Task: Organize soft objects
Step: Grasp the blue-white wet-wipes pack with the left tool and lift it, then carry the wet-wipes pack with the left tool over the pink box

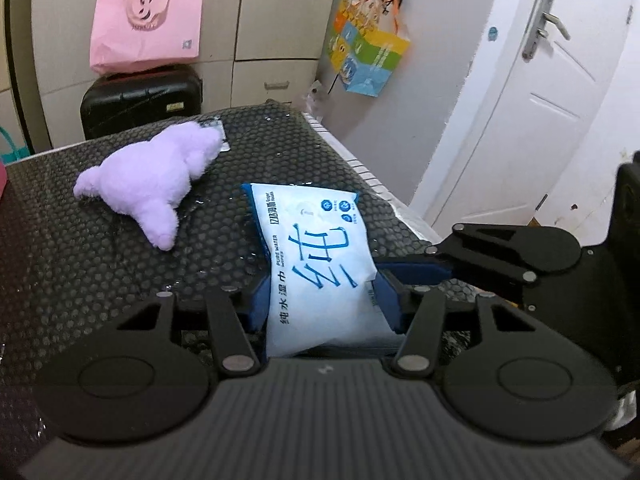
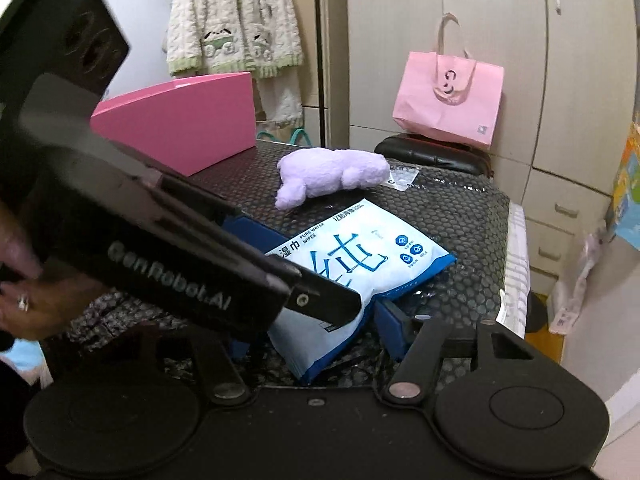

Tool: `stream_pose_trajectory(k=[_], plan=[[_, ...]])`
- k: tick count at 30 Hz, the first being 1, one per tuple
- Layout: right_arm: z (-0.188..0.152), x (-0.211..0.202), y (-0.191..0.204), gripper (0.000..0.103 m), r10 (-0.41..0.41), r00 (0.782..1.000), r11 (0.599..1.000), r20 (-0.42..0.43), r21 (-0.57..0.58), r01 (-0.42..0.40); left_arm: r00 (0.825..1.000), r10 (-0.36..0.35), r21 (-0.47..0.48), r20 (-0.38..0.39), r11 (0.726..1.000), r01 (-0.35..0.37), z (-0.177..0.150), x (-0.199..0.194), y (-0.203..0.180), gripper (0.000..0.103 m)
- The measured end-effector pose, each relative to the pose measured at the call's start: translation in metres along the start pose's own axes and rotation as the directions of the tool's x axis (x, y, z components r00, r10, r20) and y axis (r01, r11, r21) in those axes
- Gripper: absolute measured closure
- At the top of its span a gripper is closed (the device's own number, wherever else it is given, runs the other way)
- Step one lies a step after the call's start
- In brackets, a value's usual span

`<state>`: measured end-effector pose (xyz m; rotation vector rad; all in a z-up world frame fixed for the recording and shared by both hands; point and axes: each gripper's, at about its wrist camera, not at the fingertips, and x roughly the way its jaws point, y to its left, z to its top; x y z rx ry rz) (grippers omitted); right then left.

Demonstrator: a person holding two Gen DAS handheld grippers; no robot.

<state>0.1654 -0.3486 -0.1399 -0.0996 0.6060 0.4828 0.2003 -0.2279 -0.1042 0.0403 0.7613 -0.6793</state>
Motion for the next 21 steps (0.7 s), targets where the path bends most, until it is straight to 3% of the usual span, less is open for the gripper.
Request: stream_pose_trajectory(k=[4, 9, 11, 15, 21], plan=[[-0.002, -0.001, 0.002, 0.034, -0.018, 1.0, 0.999, -0.004, 0.042, 0.018, 1.0, 0.015, 0.015, -0.02, 1.0, -0.015, -0.002, -0.002, -0.004, 0.05], [-0.005, 0.001, 0.011, 0.021, -0.067, 0.998, 0.996, -0.01, 0.061, 0.068, 0.999, -0.006, -0.007, -0.037, 1.0, 0.005, -0.003, 0.0, -0.002, 0.05], [-0.003, 0.003, 0.011, 0.022, -0.07, 0.997, 0.995, -0.01, 0.071, 0.071, 0.998, -0.042, -0.043, -0.039, 0.998, 0.04, -0.003, -0.001, 0.001, 0.05], [-0.004, 0.0, 0.023, 0.032, -0.108, 0.994, 0.992, 0.016, 0.063, 0.107, 0.998, -0.047, -0.047, -0.029, 0.998, 0.045, -0.006, -0.007, -0.004, 0.05], [-0.008, -0.011, 0.036, 0.035, -0.102, 0.994, 0.992, 0.045, 0.082, 0.098, 0.999, -0.046, -0.028, -0.018, 0.999, 0.045, -0.013, -0.024, -0.008, 0.05]])
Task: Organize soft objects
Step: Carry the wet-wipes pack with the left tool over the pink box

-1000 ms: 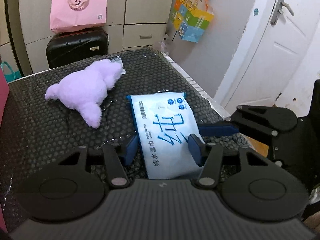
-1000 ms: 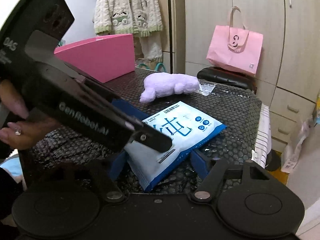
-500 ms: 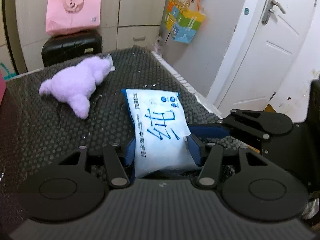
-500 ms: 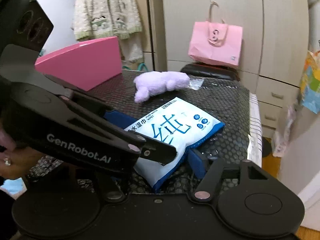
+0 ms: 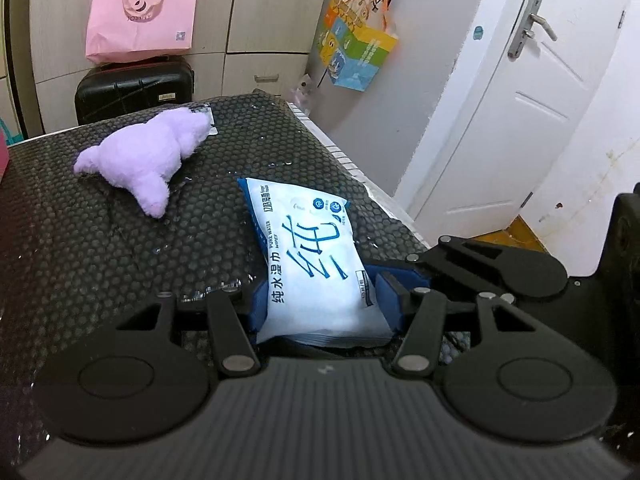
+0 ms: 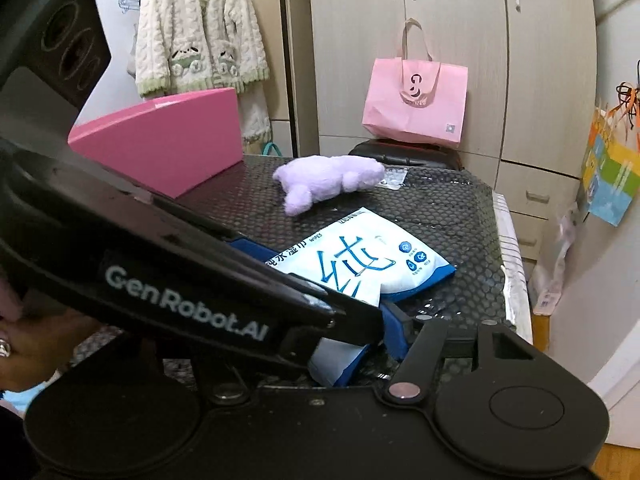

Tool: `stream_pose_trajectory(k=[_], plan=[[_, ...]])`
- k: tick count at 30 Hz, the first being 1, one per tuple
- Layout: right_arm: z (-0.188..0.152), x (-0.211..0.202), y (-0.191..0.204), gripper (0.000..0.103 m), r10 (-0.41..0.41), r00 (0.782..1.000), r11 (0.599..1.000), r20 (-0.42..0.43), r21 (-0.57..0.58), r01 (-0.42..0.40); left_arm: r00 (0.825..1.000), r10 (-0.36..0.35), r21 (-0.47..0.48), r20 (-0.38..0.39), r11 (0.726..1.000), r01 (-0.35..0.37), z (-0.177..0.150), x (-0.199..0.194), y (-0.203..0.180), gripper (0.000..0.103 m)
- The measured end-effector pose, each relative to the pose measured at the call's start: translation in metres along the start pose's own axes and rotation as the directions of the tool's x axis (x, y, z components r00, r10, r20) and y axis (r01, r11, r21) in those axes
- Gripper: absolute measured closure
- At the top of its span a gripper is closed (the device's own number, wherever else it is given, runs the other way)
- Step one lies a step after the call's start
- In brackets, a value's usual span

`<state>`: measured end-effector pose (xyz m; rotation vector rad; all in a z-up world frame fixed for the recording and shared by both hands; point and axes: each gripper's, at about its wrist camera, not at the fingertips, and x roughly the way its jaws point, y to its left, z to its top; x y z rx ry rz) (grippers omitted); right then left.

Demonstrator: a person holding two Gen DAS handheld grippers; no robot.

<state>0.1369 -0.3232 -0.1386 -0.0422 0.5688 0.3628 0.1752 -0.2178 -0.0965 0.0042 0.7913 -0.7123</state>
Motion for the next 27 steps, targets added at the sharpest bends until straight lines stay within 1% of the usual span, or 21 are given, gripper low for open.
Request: stream_pose_trajectory(k=[3, 7, 14, 21, 27], plan=[[-0.001, -0.01, 0.01, 0.035, -0.009, 1.0, 1.0, 0.02, -0.017, 0.01, 1.0, -0.004, 0.019, 0.008, 1.0, 0.004, -0.003, -0.013, -0.004, 0.05], [0.002, -0.025, 0.018, 0.036, 0.006, 1.0, 1.0, 0.024, -0.012, -0.005, 1.0, 0.0, 0.047, 0.019, 0.999, -0.001, -0.007, -0.032, -0.009, 0.05], [0.008, -0.044, 0.046, 0.036, 0.014, 1.0, 1.0, -0.017, -0.019, -0.014, 1.0, 0.014, 0.036, 0.011, 0.999, -0.014, -0.018, -0.065, -0.013, 0.05], [0.01, -0.065, 0.085, 0.036, 0.024, 1.0, 0.997, -0.018, -0.073, -0.025, 0.999, 0.017, 0.026, 0.04, 1.0, -0.018, -0.038, -0.111, -0.008, 0.05], [0.017, -0.081, 0.124, 0.037, 0.069, 0.997, 0.99, -0.022, -0.124, -0.071, 0.997, 0.048, 0.005, 0.054, 0.999, -0.049, -0.054, -0.152, 0.001, 0.05]])
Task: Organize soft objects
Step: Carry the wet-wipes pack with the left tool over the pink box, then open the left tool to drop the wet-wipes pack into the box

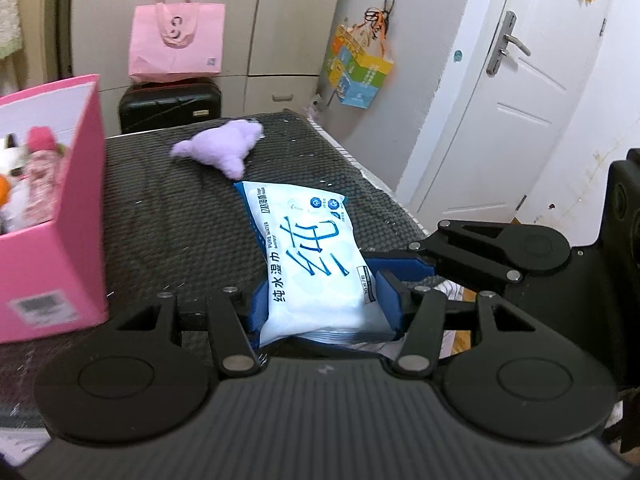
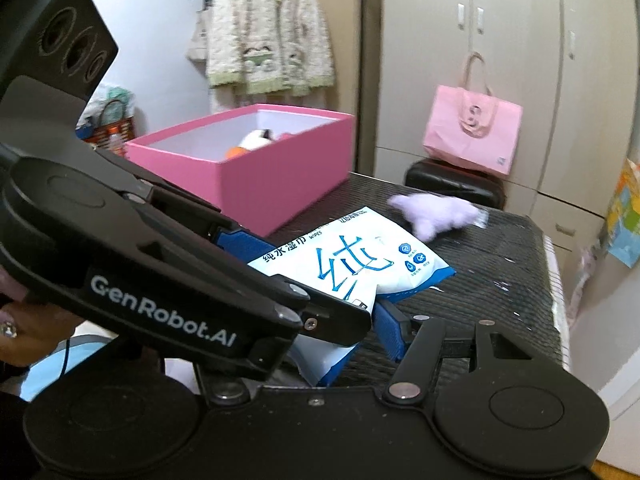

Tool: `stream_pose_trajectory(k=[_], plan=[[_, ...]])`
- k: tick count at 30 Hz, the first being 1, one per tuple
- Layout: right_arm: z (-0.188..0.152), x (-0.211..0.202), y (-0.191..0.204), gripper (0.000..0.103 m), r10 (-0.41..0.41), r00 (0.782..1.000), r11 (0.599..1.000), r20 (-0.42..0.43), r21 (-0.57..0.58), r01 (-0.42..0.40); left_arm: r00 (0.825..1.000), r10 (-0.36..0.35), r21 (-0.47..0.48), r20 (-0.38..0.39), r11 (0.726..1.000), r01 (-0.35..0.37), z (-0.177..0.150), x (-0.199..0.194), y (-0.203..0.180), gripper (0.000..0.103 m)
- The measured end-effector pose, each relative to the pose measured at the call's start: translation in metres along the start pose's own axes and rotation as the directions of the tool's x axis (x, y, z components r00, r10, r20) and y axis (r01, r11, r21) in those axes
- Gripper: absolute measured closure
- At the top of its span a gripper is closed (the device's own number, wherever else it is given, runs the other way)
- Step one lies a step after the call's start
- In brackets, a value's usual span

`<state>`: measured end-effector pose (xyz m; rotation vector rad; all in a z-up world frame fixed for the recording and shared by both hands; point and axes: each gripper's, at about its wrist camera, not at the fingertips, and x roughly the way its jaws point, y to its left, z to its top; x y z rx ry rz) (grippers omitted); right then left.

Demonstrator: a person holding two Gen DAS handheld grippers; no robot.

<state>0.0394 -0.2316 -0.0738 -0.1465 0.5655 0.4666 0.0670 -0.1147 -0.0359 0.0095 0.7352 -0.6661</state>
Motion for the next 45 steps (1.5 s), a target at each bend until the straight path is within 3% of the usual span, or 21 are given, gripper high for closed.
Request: stream_pose_trajectory(k=[8, 14, 20, 35, 40, 45], plan=[[0.027, -0.008, 0.047, 0.037, 0.073, 0.995, 0.995, 0.061, -0.072, -0.069, 0.993, 0.088, -0.012, 0.082, 0.996, -0.087, -0.008, -0.062, 0.019, 0.05], [0.055, -0.002, 0.077, 0.037, 0.125, 0.985, 0.985, 0.122, -0.131, -0.109, 0.973, 0.176, -0.028, 0.148, 0.984, -0.173, -0.002, -0.1, 0.038, 0.05], [0.082, 0.005, 0.096, 0.037, 0.134, 0.979, 0.978, 0.153, -0.18, -0.106, 0.955, 0.217, -0.047, 0.204, 0.976, -0.212, 0.009, -0.121, 0.057, 0.05], [0.127, 0.077, 0.103, 0.037, 0.187, 0.971, 0.967, 0.148, -0.201, -0.155, 0.931, 0.285, -0.133, 0.229, 0.956, -0.26, 0.036, -0.106, 0.135, 0.05], [0.143, 0.115, 0.099, 0.037, 0.229, 0.968, 0.96, 0.098, -0.187, -0.209, 0.932, 0.297, -0.185, 0.206, 0.947, -0.261, 0.043, -0.092, 0.171, 0.05], [0.154, 0.151, 0.092, 0.035, 0.265, 0.964, 0.951, 0.023, -0.169, -0.258, 0.944, 0.29, -0.238, 0.156, 0.939, -0.249, 0.048, -0.074, 0.205, 0.05]])
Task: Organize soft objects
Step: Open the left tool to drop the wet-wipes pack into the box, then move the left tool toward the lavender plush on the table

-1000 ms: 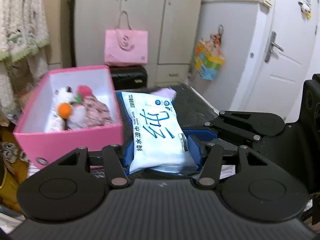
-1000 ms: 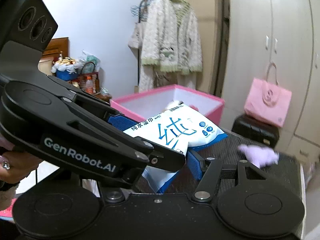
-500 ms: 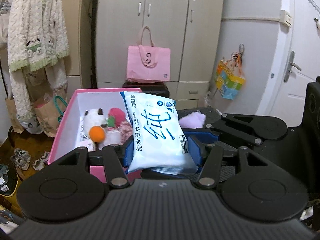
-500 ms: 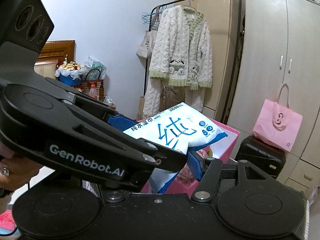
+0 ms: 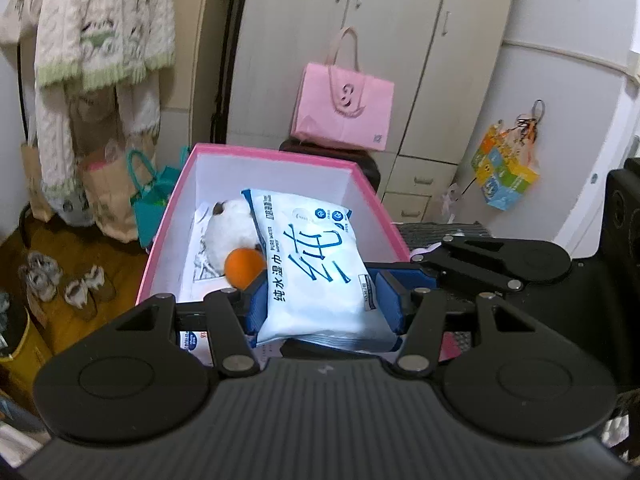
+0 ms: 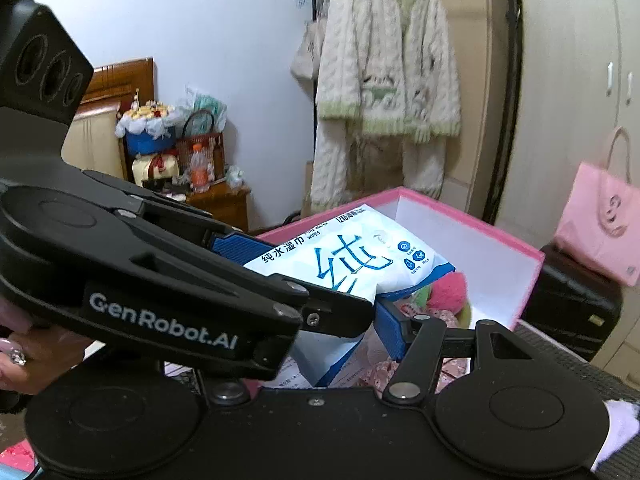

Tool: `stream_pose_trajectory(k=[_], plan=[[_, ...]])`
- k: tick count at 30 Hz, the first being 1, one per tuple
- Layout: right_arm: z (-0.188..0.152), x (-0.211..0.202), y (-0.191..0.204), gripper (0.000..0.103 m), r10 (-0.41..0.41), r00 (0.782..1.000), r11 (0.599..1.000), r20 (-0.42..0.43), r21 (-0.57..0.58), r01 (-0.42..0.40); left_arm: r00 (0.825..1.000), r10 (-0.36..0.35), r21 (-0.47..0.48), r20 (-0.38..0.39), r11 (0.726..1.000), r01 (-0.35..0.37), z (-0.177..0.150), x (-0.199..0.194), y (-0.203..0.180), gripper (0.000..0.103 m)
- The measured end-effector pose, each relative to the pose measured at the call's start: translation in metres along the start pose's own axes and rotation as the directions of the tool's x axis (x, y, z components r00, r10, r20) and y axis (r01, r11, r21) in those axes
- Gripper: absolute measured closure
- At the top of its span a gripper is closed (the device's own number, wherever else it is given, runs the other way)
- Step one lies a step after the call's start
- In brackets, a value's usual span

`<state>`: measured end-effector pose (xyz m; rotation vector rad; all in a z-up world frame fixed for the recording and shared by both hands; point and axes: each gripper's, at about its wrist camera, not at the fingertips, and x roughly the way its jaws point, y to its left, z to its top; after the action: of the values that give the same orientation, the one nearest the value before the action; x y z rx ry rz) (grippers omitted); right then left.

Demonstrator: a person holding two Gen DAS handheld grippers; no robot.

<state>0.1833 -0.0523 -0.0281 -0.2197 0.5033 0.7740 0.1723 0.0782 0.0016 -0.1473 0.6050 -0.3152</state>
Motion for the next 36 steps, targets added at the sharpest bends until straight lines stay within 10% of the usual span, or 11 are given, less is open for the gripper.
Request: stream_pose_trajectory(k=[16, 36], plan=[[-0.004, -0.003, 0.002, 0.028, -0.138, 0.988, 0.99, -0.074, -0.044, 0.135, 0.993, 0.12, 0.044, 0.025, 0.992, -0.121, 0.0, -0.016, 0.013, 0.043], [-0.023, -0.112, -0.006, 0.026, -0.213, 0.977, 0.977, 0.003, -0.003, 0.213, 0.999, 0.015, 0.224, 0.044, 0.974, -0.024, -0.01, -0.08, -0.059, 0.037]])
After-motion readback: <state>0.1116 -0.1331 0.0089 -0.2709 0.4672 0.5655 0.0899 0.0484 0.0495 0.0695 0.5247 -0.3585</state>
